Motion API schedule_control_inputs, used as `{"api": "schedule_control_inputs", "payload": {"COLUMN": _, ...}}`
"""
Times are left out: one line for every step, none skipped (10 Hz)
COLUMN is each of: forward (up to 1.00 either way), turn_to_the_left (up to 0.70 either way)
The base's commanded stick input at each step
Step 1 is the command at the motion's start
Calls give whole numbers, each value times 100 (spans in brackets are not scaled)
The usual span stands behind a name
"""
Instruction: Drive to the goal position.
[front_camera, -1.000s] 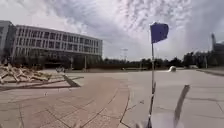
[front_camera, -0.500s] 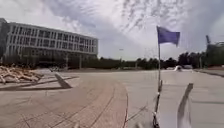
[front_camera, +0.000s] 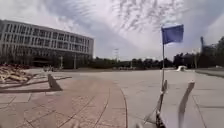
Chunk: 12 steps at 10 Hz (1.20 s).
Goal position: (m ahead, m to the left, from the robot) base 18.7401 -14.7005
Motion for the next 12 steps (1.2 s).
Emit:
{"api": "schedule_control_inputs", "payload": {"forward": 70, "turn_to_the_left": -14}}
{"api": "schedule_control_inputs", "payload": {"forward": 70, "turn_to_the_left": -14}}
{"api": "schedule_control_inputs", "payload": {"forward": 70, "turn_to_the_left": -14}}
{"api": "schedule_control_inputs", "payload": {"forward": 70, "turn_to_the_left": -14}}
{"api": "schedule_control_inputs", "payload": {"forward": 70, "turn_to_the_left": -14}}
{"api": "schedule_control_inputs", "payload": {"forward": 70, "turn_to_the_left": -14}}
{"api": "schedule_control_inputs", "payload": {"forward": 70, "turn_to_the_left": -14}}
{"api": "schedule_control_inputs", "payload": {"forward": 70, "turn_to_the_left": -14}}
{"api": "schedule_control_inputs", "payload": {"forward": 70, "turn_to_the_left": -14}}
{"api": "schedule_control_inputs", "payload": {"forward": 70, "turn_to_the_left": -14}}
{"api": "schedule_control_inputs", "payload": {"forward": 70, "turn_to_the_left": -14}}
{"api": "schedule_control_inputs", "payload": {"forward": 70, "turn_to_the_left": -14}}
